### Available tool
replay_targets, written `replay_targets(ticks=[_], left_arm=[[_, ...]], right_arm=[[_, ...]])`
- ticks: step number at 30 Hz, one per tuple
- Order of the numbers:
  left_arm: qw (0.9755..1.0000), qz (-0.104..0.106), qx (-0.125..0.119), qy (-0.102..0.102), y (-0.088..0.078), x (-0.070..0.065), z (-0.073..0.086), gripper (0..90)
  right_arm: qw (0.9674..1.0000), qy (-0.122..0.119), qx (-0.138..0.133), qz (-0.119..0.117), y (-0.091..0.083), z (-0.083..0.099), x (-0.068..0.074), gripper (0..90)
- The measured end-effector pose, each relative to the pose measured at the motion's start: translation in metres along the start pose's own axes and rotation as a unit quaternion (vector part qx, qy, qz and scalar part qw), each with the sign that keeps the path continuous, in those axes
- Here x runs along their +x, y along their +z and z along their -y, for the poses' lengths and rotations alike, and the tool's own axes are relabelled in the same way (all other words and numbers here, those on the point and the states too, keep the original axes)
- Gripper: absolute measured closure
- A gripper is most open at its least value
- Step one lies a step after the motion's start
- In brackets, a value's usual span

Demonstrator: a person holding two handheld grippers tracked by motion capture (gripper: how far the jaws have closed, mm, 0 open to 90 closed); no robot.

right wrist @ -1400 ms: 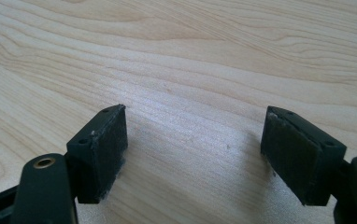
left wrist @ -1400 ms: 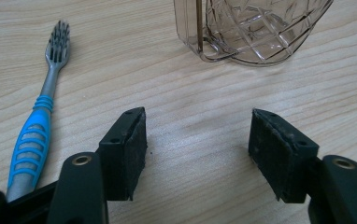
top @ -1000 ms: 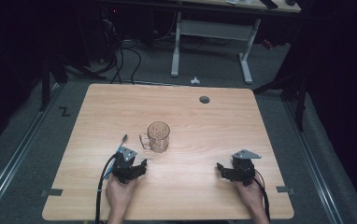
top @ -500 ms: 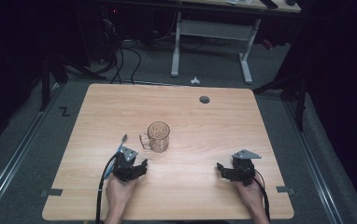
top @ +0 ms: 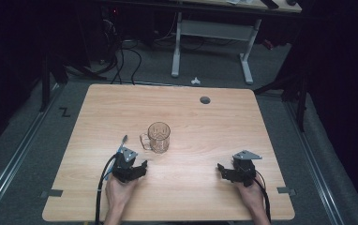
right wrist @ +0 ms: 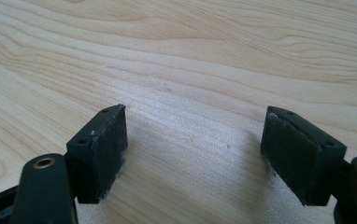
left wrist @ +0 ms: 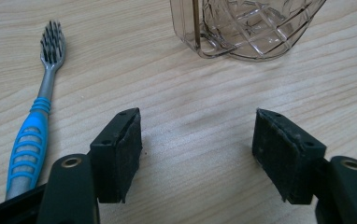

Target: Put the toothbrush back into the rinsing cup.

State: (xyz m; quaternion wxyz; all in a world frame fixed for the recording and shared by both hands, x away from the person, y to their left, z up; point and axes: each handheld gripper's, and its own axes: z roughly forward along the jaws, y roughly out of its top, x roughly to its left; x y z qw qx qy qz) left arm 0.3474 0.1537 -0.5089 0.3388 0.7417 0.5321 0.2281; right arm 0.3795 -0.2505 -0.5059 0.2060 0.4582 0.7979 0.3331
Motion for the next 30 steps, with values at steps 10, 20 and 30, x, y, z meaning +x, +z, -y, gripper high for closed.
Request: replay_targets(ticks=[10, 20, 30], left_arm=[[0.9998, 0.017, 0.006, 0.000, -0.008, 0.000, 0.000, 39.0], [0.9989, 0.046, 0.003, -0.002, -0.019, -0.007, -0.001, 40.2], [0.9977, 0.066, -0.001, -0.013, -0.029, -0.009, 0.003, 40.5]], right_arm=[[1.0000, 0.000, 0.000, 0.000, 0.000, 0.000, 0.000, 23.1], [1.0000, -0.001, 0.000, 0.000, 0.000, 0.000, 0.000, 23.1], [1.0000, -0.001, 0.000, 0.000, 0.000, 0.000, 0.000, 23.1]])
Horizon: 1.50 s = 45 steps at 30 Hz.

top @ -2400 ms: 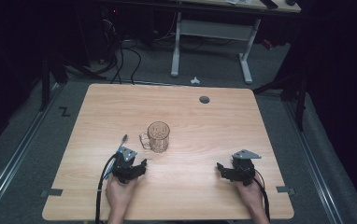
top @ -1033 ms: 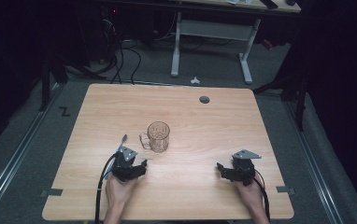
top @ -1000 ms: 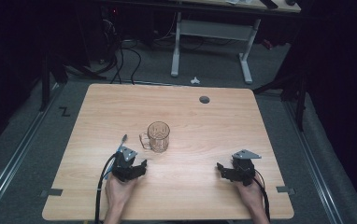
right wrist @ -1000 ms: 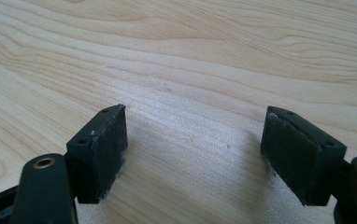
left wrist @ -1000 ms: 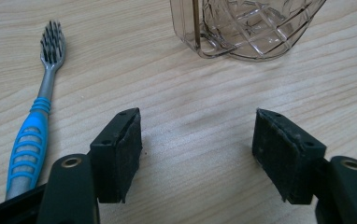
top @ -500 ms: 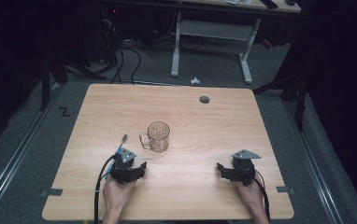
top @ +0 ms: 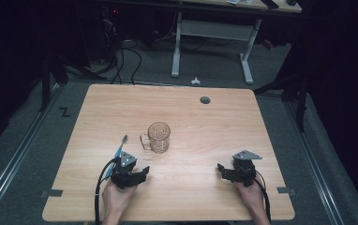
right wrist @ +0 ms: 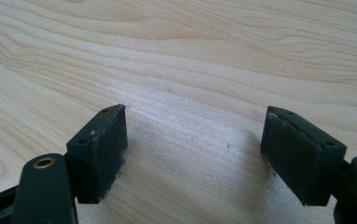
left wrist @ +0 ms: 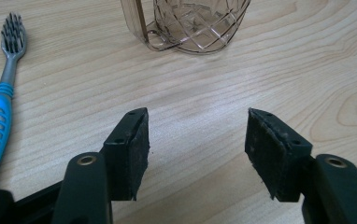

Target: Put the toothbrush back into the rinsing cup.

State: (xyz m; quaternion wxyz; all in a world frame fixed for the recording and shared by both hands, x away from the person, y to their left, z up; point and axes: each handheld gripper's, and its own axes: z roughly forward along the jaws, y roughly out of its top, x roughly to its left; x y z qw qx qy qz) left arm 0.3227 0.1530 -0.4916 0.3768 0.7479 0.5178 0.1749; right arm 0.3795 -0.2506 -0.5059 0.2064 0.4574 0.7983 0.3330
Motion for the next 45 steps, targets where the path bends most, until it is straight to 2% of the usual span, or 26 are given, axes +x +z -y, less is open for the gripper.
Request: replay_targets(ticks=[3, 10, 18, 25, 33, 37, 39, 45], left_arm=[[1.0000, 0.007, -0.001, -0.004, -0.004, 0.000, 0.000, 41.3], [1.0000, 0.001, 0.005, 0.004, -0.014, 0.001, 0.000, 42.8], [1.0000, -0.005, 0.003, -0.001, -0.027, 0.008, -0.001, 43.4], [0.9997, -0.022, 0.007, -0.001, -0.036, 0.019, -0.001, 43.7], [0.9990, -0.039, 0.017, -0.012, -0.042, 0.029, 0.000, 44.4], [0.9984, -0.049, 0.025, -0.014, -0.043, 0.034, -0.002, 45.1], [0.9974, -0.063, 0.032, -0.011, -0.045, 0.038, -0.005, 45.7], [0.9964, -0.071, 0.045, -0.012, -0.043, 0.045, -0.007, 47.1]], right_arm=[[1.0000, 0.000, 0.000, 0.000, 0.000, 0.000, 0.000, 23.1], [1.0000, 0.001, 0.000, 0.000, 0.000, 0.000, 0.000, 23.1], [1.0000, 0.001, 0.000, 0.000, 0.000, 0.000, 0.000, 23.1], [1.0000, 0.001, 0.000, 0.000, 0.000, 0.000, 0.000, 23.0], [1.0000, 0.000, 0.000, 0.000, 0.000, 0.000, 0.000, 23.1], [1.0000, 0.001, 0.000, 0.000, 0.000, 0.000, 0.000, 23.0], [1.0000, 0.001, 0.000, 0.000, 0.000, 0.000, 0.000, 23.0], [1.0000, 0.001, 0.000, 0.000, 0.000, 0.000, 0.000, 23.0]])
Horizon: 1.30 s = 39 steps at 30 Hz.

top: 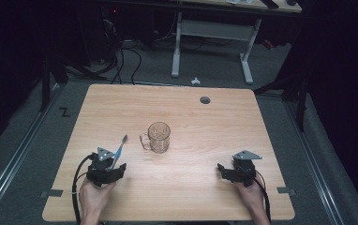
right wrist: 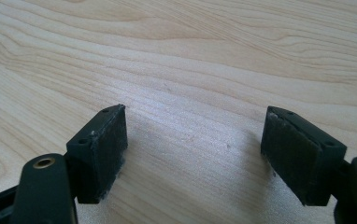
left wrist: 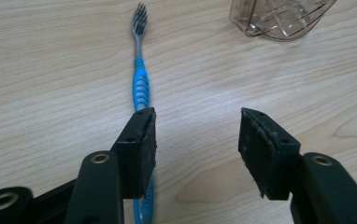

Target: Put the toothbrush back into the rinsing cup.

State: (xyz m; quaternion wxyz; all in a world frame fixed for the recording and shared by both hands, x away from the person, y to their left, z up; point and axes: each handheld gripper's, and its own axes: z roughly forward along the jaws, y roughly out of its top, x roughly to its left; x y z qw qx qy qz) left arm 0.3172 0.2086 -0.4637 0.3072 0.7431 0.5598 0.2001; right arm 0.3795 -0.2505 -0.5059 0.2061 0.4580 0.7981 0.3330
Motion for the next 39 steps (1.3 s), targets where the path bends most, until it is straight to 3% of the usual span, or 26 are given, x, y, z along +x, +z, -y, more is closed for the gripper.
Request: replay_targets(ticks=[13, 24, 31, 36, 39], left_arm=[[0.9998, -0.010, 0.015, 0.000, 0.004, 0.011, -0.009, 47.4], [0.9996, -0.013, 0.017, -0.020, 0.007, 0.024, -0.015, 47.7], [0.9992, -0.017, 0.033, -0.016, 0.014, 0.027, -0.023, 47.8], [0.9996, -0.008, 0.023, -0.009, 0.016, 0.027, -0.028, 48.6], [0.9995, -0.015, 0.028, -0.006, 0.016, 0.028, -0.031, 48.5]], right_arm=[[1.0000, -0.001, 0.000, -0.001, 0.000, 0.000, 0.000, 23.0], [1.0000, 0.000, 0.000, 0.000, 0.000, 0.000, 0.000, 22.9], [1.0000, 0.000, 0.001, -0.001, 0.000, 0.000, 0.000, 22.9], [1.0000, 0.000, 0.001, -0.001, 0.000, 0.000, 0.000, 22.9], [1.0000, -0.001, 0.001, -0.001, 0.000, 0.000, 0.000, 22.9]])
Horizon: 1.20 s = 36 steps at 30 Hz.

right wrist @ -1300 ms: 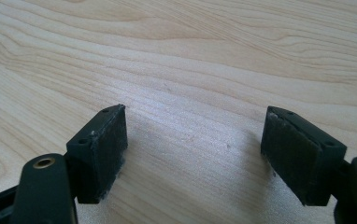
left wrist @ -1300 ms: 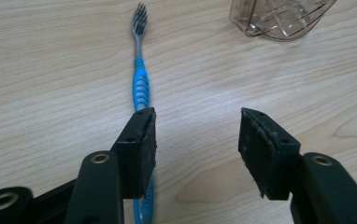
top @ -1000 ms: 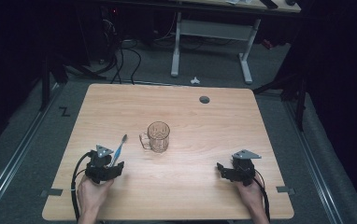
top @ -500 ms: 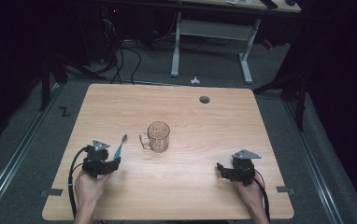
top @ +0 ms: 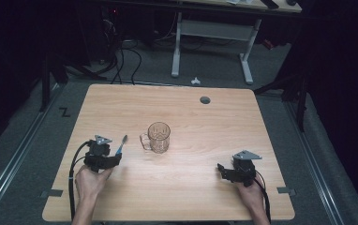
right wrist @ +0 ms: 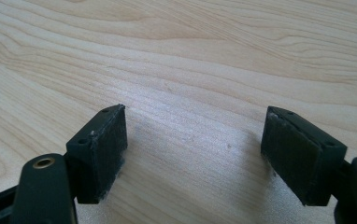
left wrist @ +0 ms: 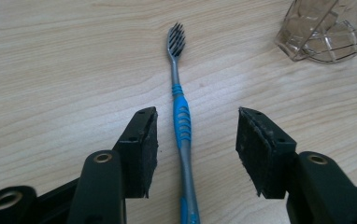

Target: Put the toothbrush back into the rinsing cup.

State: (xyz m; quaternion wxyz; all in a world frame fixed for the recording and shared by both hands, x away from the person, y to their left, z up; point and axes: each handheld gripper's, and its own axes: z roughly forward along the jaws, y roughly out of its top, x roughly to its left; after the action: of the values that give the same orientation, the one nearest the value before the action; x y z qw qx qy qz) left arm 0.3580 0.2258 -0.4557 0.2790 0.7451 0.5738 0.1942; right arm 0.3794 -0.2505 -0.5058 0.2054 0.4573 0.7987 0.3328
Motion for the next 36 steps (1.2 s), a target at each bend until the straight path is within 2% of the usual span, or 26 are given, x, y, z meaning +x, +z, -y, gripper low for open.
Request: replay_targets(ticks=[4, 12, 24, 30, 36], left_arm=[[1.0000, 0.000, 0.001, -0.002, 0.001, 0.002, -0.005, 47.7], [0.9997, -0.013, 0.019, 0.008, 0.010, 0.000, -0.017, 48.6], [0.9992, -0.007, 0.038, 0.005, 0.023, 0.002, -0.030, 53.4], [0.9981, -0.010, 0.059, 0.012, 0.034, -0.001, -0.034, 54.0], [0.9959, -0.023, 0.083, 0.025, 0.044, -0.003, -0.038, 57.3]], right_arm=[[1.0000, 0.000, 0.000, 0.000, 0.000, 0.000, 0.000, 22.9], [1.0000, 0.000, -0.001, 0.001, 0.000, 0.000, 0.000, 22.9], [1.0000, 0.001, 0.000, 0.000, 0.000, 0.000, 0.000, 22.9], [1.0000, 0.000, 0.000, 0.001, 0.000, 0.000, 0.000, 22.9], [1.0000, 0.000, 0.000, 0.001, 0.000, 0.000, 0.000, 22.9]])
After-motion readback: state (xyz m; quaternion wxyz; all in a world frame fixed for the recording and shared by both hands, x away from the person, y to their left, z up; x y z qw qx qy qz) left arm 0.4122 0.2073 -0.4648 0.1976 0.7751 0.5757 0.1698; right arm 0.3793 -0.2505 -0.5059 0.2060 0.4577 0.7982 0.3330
